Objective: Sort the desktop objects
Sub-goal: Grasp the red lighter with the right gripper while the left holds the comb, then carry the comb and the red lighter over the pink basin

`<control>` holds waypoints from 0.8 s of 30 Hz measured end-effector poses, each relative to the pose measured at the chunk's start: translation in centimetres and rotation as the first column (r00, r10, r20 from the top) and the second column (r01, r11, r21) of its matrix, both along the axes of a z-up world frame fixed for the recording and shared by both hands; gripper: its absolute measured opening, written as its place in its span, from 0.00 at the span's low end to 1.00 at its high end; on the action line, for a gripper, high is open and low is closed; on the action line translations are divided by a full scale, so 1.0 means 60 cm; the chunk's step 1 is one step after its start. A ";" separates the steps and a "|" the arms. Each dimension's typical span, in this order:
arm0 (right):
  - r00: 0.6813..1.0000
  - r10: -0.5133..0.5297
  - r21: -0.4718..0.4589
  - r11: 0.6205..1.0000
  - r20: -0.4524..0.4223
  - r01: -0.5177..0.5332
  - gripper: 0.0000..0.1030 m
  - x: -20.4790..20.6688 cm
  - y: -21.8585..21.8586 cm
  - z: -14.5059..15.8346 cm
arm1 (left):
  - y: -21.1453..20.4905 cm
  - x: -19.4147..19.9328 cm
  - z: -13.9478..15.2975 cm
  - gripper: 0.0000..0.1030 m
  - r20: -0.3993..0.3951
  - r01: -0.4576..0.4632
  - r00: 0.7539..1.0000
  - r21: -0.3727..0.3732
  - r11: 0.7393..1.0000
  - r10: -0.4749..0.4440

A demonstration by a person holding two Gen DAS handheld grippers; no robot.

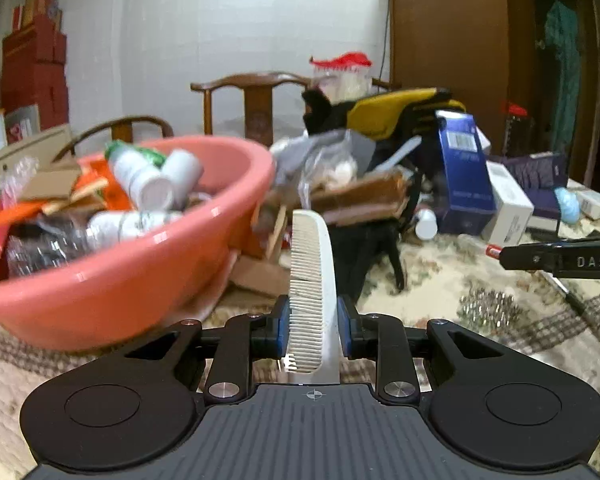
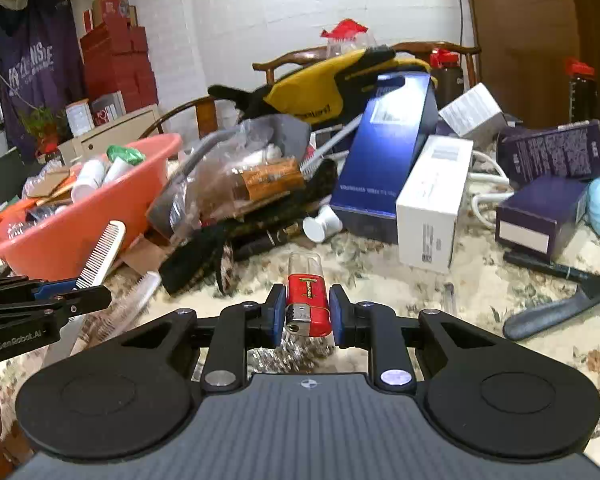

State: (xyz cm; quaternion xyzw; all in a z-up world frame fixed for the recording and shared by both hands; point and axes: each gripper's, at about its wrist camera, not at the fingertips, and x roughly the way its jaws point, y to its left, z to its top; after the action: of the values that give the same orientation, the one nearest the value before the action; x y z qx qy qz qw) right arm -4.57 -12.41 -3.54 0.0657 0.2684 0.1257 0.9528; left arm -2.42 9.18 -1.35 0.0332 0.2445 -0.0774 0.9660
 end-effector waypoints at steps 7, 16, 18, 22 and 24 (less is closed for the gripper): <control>0.997 0.012 -0.086 0.996 0.078 -0.005 0.25 0.014 0.051 0.032 | -0.004 0.005 0.031 0.06 0.051 -0.029 0.998 0.020 0.999 0.028; 0.987 0.049 -0.131 0.991 0.150 -0.029 0.25 0.015 0.099 0.063 | 0.007 0.006 0.014 0.43 -0.008 -0.005 1.000 -0.003 1.000 0.005; 0.988 0.044 -0.139 0.990 0.149 -0.023 0.25 0.014 0.098 0.060 | 0.010 0.006 -0.002 0.64 -0.032 -0.020 0.999 0.011 1.000 0.021; 0.990 0.037 -0.132 0.991 0.134 -0.019 0.25 0.018 0.095 0.047 | -0.001 0.022 -0.021 0.77 -0.087 -0.037 0.995 0.020 0.999 0.039; 0.991 0.038 -0.127 0.992 0.131 -0.021 0.25 0.019 0.097 0.043 | -0.015 0.036 -0.025 0.85 -0.092 -0.037 0.995 0.040 0.999 0.041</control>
State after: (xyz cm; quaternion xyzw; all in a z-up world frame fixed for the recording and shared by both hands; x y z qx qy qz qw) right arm -3.42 -6.59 -0.98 -0.0067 0.2123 0.1270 0.9689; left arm -0.27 8.25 -2.87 0.0432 0.2913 -0.0552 0.9540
